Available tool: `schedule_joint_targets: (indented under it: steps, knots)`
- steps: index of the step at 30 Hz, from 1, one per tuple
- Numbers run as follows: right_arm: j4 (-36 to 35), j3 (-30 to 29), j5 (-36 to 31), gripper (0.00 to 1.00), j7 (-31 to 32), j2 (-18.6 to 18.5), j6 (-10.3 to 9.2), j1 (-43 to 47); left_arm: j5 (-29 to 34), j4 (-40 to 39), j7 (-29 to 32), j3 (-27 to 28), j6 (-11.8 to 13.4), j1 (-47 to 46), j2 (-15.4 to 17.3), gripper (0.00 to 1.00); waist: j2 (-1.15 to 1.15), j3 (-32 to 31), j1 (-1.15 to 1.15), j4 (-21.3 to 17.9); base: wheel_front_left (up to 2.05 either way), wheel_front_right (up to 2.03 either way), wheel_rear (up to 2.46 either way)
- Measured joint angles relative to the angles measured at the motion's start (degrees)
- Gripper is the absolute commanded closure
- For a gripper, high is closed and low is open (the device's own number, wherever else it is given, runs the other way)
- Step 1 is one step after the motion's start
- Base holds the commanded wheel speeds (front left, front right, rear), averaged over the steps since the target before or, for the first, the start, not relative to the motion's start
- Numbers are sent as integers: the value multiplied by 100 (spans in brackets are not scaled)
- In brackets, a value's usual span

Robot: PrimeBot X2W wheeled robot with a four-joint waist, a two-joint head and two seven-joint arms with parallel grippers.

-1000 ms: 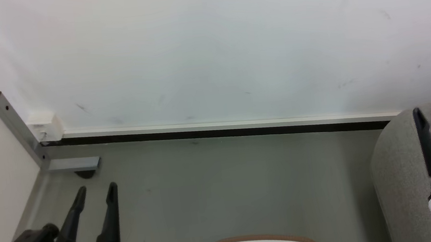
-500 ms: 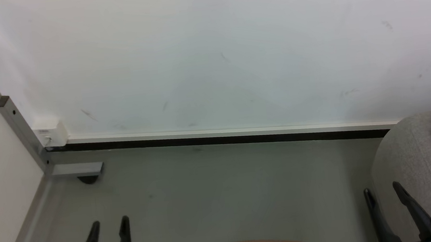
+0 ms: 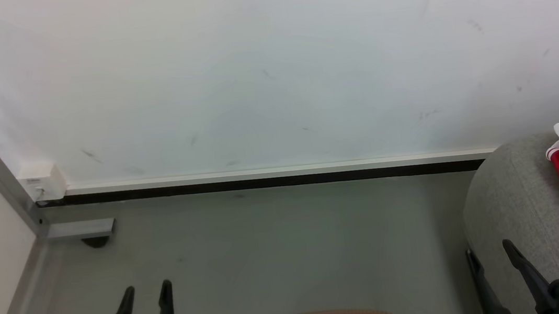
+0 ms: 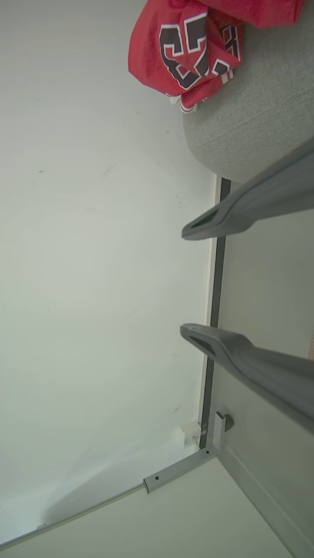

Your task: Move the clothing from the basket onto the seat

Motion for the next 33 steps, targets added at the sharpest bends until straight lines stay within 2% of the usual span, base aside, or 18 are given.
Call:
schedule_joint_targets:
  steps: [20, 21, 26, 33]
  knots:
    - [80, -37, -49, 0, -36, 42, 0, -196, 392, 202, 0, 397, -381, -2, -314, 0, 0, 61, 0, -121, 0, 0, 0]
    - [93, -35, -49, 100, -35, 43, 1, -193, 391, 224, 0, 389, -402, 1, -318, 100, 0, 63, 0, -124, 0, 0, 0]
    - [292, -22, -13, 100, 2, 46, 1, 13, 368, 449, 22, 328, -399, 149, -426, 100, 0, 66, 0, -128, 0, 0, 0]
    - [299, -88, 732, 100, 145, 41, 1, 28, -266, 468, 244, 466, -404, 150, -491, 100, 0, 82, 0, -142, 0, 0, 0]
